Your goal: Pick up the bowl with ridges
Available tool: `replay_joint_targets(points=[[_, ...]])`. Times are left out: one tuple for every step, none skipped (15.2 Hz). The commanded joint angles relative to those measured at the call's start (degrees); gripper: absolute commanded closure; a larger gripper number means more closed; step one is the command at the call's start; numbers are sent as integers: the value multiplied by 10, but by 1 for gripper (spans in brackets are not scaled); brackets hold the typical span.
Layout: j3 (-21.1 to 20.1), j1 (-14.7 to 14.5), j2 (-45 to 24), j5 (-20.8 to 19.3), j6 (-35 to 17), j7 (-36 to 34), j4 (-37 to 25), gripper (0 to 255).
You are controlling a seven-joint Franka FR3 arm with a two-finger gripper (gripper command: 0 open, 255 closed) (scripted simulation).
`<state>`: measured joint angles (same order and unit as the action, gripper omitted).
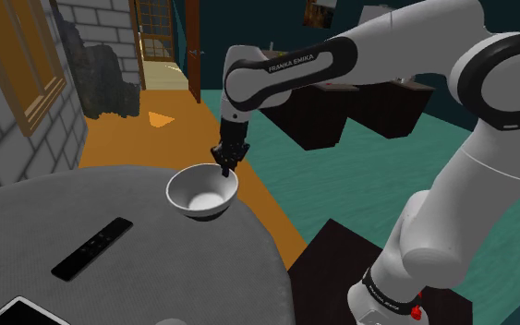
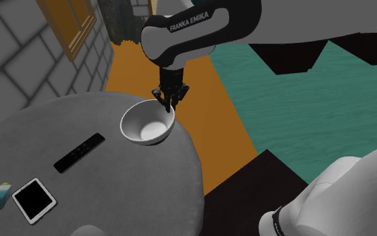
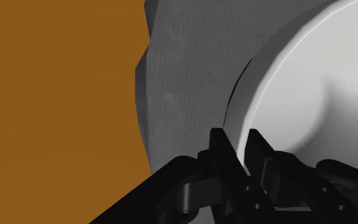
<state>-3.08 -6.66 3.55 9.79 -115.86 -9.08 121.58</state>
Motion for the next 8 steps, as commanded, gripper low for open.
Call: replay_joint_targets(points=[[0,0,5,-1,15,-2,-10,255],[1,1,8,-1,22,-3,-15,255],[1,1,10,-2,30,-4,-21,255],[1,1,12,-2,37,-5,-26,255],[1,1,14,-3,45,-6,-32,255],[1,1,15,-3,52,-7,-38,255],[1,1,16,-3,54,-7,-38,255],[1,1,16,-3,54,-7,-39,255]])
